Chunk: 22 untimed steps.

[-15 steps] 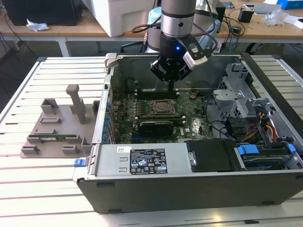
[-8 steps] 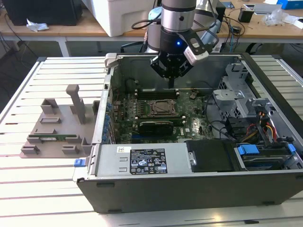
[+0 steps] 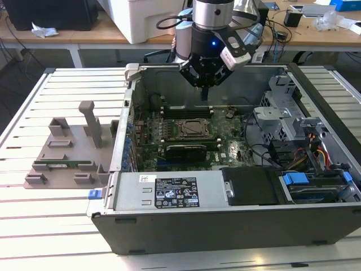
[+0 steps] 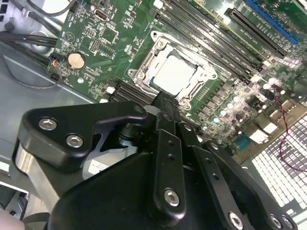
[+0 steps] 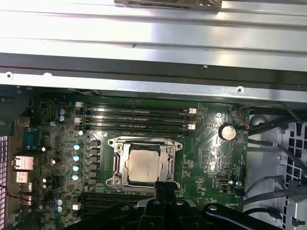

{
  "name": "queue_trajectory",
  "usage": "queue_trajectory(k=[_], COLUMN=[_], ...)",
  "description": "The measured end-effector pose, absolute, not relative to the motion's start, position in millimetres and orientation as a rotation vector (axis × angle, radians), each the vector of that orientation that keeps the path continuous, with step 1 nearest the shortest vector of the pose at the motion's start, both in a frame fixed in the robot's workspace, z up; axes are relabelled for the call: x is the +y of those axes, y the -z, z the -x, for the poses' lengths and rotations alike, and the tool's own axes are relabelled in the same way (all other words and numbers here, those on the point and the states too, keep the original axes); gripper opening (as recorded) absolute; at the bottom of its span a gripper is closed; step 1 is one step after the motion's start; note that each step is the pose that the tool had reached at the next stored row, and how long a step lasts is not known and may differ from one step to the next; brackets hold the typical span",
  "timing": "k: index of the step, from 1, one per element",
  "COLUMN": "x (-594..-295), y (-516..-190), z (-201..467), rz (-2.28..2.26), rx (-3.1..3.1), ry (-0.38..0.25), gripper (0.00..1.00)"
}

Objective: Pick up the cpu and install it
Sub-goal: 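Install the first cpu locking lever, then install the second cpu locking lever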

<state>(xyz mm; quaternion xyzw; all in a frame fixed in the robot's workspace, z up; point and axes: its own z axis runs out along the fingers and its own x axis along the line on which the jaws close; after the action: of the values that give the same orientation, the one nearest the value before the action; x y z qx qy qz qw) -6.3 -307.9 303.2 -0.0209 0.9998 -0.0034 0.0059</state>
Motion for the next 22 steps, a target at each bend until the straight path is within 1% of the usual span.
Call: queue_trajectory(k=[13,17,22], x=[-310.1,-320.5,-356.5], y=[-303.7,-303.7,-303.3], z=[6.2,6.2,6.3], rz=[0.066,0.066,0.066], rx=[3.129,3.129,3.129], ry=[0.011,0.011,0.011], gripper=[0.11,0.11,0.11])
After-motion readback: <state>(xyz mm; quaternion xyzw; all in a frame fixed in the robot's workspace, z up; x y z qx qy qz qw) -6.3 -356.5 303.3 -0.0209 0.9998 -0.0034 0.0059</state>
